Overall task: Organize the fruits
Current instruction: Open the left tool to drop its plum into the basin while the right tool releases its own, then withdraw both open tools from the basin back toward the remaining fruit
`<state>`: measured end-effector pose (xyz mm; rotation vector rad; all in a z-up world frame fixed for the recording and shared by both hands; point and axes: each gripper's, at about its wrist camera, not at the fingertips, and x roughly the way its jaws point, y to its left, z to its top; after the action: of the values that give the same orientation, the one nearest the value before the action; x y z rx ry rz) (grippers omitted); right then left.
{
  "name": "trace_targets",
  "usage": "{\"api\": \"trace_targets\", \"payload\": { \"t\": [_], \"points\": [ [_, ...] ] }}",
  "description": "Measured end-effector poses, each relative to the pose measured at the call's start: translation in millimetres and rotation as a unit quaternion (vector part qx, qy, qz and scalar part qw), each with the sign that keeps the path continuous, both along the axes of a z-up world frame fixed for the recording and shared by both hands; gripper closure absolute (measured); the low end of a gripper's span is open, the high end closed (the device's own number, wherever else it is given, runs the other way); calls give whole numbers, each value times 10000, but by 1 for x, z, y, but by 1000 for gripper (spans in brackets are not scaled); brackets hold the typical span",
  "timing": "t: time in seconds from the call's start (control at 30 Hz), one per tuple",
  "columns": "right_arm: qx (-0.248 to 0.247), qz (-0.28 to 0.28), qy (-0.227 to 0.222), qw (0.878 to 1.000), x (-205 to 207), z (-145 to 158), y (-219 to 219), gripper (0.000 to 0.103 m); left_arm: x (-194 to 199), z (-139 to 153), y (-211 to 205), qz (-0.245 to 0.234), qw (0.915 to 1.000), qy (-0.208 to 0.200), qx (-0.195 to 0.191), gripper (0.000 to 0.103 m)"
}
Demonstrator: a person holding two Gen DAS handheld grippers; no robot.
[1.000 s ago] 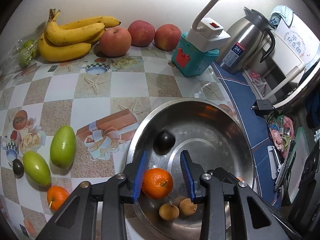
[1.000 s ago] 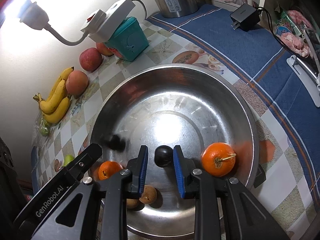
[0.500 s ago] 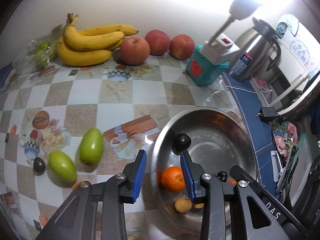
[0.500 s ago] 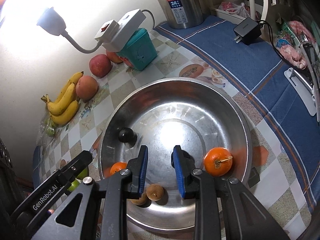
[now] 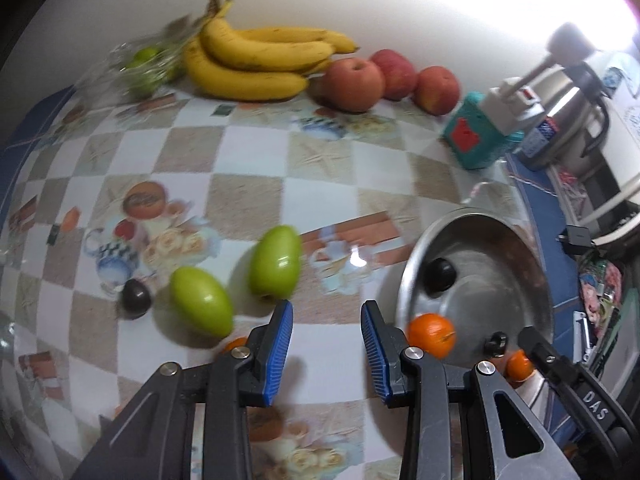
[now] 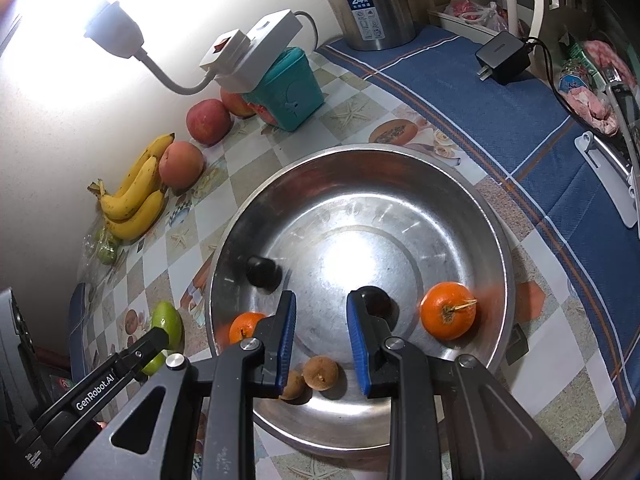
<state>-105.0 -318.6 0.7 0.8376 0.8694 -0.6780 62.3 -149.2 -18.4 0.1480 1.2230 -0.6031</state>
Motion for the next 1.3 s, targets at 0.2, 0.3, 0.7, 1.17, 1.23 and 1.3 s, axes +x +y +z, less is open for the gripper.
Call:
{"api": "trace_targets", "payload": {
  "t": [0.2, 0.3, 0.7, 1.17, 1.23, 1.3],
  "points": [
    [-14, 124, 14, 9999, 6, 1, 6, 77, 6, -7, 23, 306, 9988, 159, 343, 64],
    [-17, 179, 15, 9998, 7, 2, 9, 77, 8, -8, 34, 431, 9978, 246, 429, 60],
    [-110, 398, 108, 9991, 15, 4, 22, 77, -1, -1, 65, 688, 9958, 387, 466, 42],
    [-460, 669, 481, 9955, 27, -1, 35, 19, 2, -15, 79, 1095, 9902, 560, 667, 8],
    [-468, 698, 522, 9951, 29, -3, 35, 15, 2, -15, 81, 1160, 9894, 562, 667, 3],
    [-510, 749, 557, 9943, 30, -4, 37, 14, 4, -17, 83, 1257, 9881, 598, 658, 1]
  ]
}}
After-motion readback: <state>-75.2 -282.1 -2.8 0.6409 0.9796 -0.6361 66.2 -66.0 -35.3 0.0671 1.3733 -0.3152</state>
